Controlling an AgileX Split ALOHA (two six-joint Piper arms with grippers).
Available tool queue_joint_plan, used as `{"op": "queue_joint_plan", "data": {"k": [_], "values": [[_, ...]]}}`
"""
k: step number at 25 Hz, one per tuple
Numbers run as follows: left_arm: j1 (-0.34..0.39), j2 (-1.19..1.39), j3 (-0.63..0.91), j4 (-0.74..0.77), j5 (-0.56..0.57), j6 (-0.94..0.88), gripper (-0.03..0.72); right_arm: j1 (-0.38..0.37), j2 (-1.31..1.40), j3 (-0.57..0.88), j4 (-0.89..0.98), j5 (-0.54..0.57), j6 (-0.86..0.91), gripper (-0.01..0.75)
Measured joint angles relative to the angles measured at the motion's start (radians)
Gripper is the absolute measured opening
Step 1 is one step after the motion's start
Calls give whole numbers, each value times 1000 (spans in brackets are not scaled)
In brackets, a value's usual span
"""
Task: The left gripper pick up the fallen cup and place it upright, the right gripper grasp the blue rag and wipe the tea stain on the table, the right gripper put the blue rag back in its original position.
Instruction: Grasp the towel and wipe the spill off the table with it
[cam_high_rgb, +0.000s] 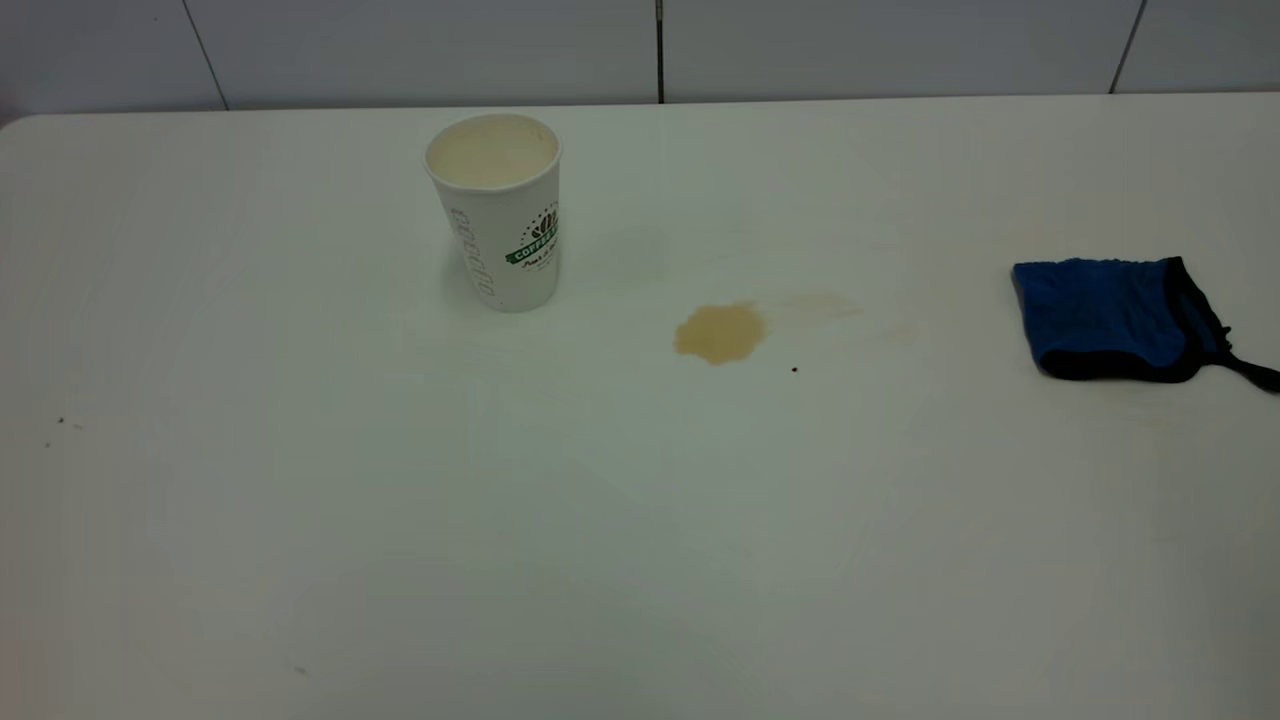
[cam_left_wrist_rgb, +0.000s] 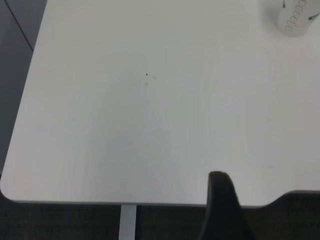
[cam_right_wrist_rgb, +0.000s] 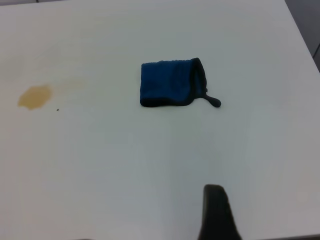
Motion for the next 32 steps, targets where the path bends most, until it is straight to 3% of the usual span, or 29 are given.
{"op": "queue_joint_plan", "data": {"k": [8,17,25,32], "values": [[0,0,0,0,0,0,507,0,575,-212,-28,-126,23,720],[0,0,0,0,0,0,507,0,1248,-469,-28,-358,12,708],[0,0,0,0,1,-2,507,3,1754,-634,80,-495,-133,708],[0,0,0,0,1,-2,507,19,2133,-860,156,-502,-193,705]]}}
